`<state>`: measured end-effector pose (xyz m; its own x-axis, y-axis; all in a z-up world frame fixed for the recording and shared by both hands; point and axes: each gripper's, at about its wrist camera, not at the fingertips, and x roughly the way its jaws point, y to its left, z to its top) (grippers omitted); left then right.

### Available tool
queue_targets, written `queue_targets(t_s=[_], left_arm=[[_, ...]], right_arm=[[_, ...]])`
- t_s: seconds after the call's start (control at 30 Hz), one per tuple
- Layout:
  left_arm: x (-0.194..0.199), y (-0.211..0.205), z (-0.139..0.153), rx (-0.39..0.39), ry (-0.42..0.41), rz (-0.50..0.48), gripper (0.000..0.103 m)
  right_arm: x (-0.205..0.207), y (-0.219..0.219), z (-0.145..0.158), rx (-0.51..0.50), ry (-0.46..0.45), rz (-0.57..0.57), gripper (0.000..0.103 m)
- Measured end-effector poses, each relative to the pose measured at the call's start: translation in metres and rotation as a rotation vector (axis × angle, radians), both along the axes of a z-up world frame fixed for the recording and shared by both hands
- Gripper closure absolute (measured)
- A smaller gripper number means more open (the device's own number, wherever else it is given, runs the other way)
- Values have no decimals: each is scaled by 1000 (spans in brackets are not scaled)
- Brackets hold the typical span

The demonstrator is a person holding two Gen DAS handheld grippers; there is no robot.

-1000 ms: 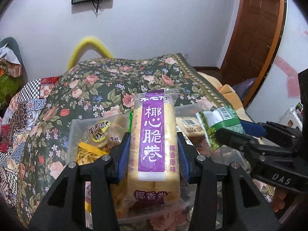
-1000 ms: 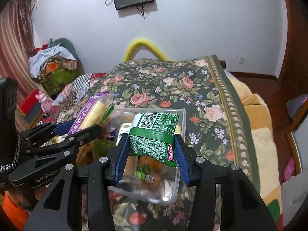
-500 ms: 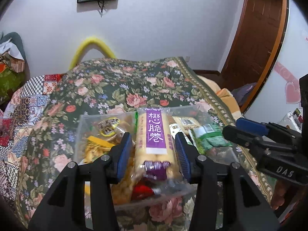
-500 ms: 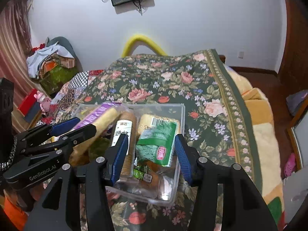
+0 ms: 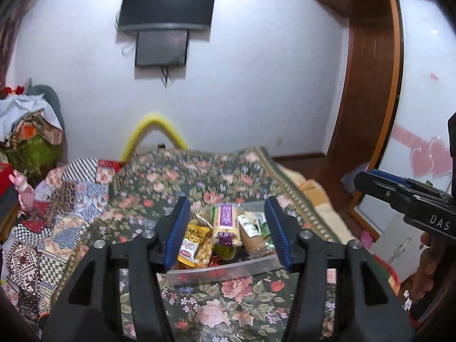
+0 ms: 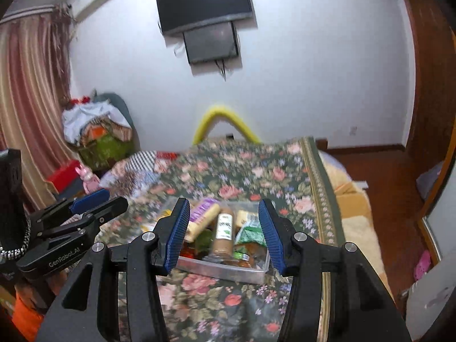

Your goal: Organize snacks

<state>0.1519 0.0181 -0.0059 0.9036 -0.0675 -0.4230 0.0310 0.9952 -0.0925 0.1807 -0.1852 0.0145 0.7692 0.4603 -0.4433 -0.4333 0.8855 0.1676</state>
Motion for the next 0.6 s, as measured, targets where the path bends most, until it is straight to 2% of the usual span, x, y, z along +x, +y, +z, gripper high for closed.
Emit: queue_targets(t_s=[0.17, 0.3, 0.37, 0.53, 0.6], left_arm=[[-46, -5, 24, 10, -90, 8, 32], [-71, -12, 31, 43, -136, 18, 19], [-78, -13, 31, 48, -149, 28, 5], [-88, -15, 30, 56, -155, 36, 1], [-89, -14, 30, 55, -153, 33, 1]], right_arm=[[-42, -7, 20, 21, -78, -5, 52], [-66, -6, 25, 11, -122, -7, 35], [-72, -5, 25, 8, -135, -15, 26], [-80, -3, 24, -10, -165, -49, 5], [-83, -2, 24, -18, -181, -62, 0]])
